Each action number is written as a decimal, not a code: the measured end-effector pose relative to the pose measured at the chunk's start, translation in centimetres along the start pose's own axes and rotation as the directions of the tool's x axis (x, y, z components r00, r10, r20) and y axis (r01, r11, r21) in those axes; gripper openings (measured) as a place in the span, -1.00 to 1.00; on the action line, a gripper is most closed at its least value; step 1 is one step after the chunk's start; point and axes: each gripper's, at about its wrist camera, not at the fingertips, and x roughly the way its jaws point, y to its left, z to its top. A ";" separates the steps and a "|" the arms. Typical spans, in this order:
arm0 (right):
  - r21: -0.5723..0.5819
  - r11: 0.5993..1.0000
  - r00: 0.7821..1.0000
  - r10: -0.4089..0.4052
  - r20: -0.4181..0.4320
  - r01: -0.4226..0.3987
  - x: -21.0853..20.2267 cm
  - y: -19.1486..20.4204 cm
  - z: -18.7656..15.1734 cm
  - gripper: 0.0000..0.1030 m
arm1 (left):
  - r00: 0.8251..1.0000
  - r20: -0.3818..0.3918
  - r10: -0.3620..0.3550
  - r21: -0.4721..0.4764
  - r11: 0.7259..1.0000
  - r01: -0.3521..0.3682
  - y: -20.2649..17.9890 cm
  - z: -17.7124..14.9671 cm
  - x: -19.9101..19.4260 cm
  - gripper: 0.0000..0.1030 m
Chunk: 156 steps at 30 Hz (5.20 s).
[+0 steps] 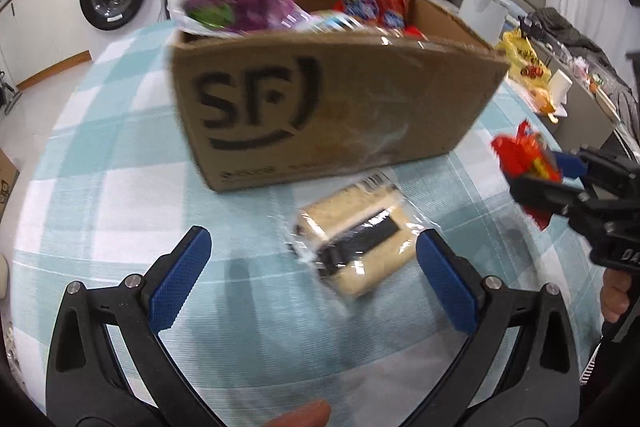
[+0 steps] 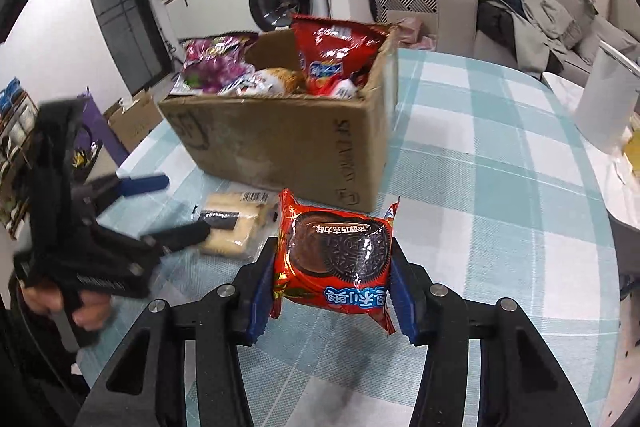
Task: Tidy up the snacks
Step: 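Grasp the red Oreo pack with the right tool while the left tool grasps the cracker pack, then lift both held packs and carry them over the open box, then lower both packs into the box and open both tools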
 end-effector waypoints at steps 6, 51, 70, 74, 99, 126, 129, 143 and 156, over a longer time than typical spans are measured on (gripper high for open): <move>0.012 1.000 1.000 -0.004 0.008 0.004 -0.5 -0.3 0.0 0.00 | 0.999 -0.036 0.010 0.002 1.000 -0.010 -1.9 0.2 1.6 0.98; 0.013 1.000 1.000 0.020 0.003 -0.020 0.0 -0.3 -0.2 0.00 | 1.000 -0.020 0.008 0.071 0.997 -0.006 -3.9 1.0 2.8 0.23; 0.021 0.997 0.990 0.068 0.121 -0.071 -2.4 0.5 0.8 0.00 | 0.988 0.151 -0.034 0.056 0.998 0.026 -3.5 1.7 -6.7 0.23; 0.026 0.997 0.988 0.067 0.139 -0.072 -2.9 0.5 0.9 0.00 | 0.983 0.181 -0.034 0.054 0.998 0.025 -1.9 1.6 -8.9 0.23; 0.003 0.999 0.971 0.041 0.234 -0.043 -4.9 2.5 4.8 0.00 | 0.954 0.299 -0.018 0.069 0.998 -0.003 -0.7 6.2 -13.5 0.24; 0.046 0.998 0.974 0.018 0.224 -0.030 -0.5 2.2 9.3 0.00 | 0.964 0.265 0.019 0.053 0.998 -0.034 2.3 10.8 -7.2 0.24; 0.054 0.998 0.977 0.018 0.215 -0.030 0.3 2.2 9.7 0.00 | 0.966 0.257 0.022 0.048 0.998 -0.036 2.6 11.1 -6.5 0.24; 0.068 0.997 0.981 0.012 0.191 -0.025 2.8 1.9 10.7 0.00 | 0.967 0.252 0.034 0.080 0.995 -0.056 3.2 12.2 -3.0 0.24; 0.092 0.995 0.983 0.024 0.181 -0.042 3.2 0.6 11.1 0.02 | 0.977 0.211 -0.006 0.081 0.997 -0.011 3.5 12.6 -0.2 0.26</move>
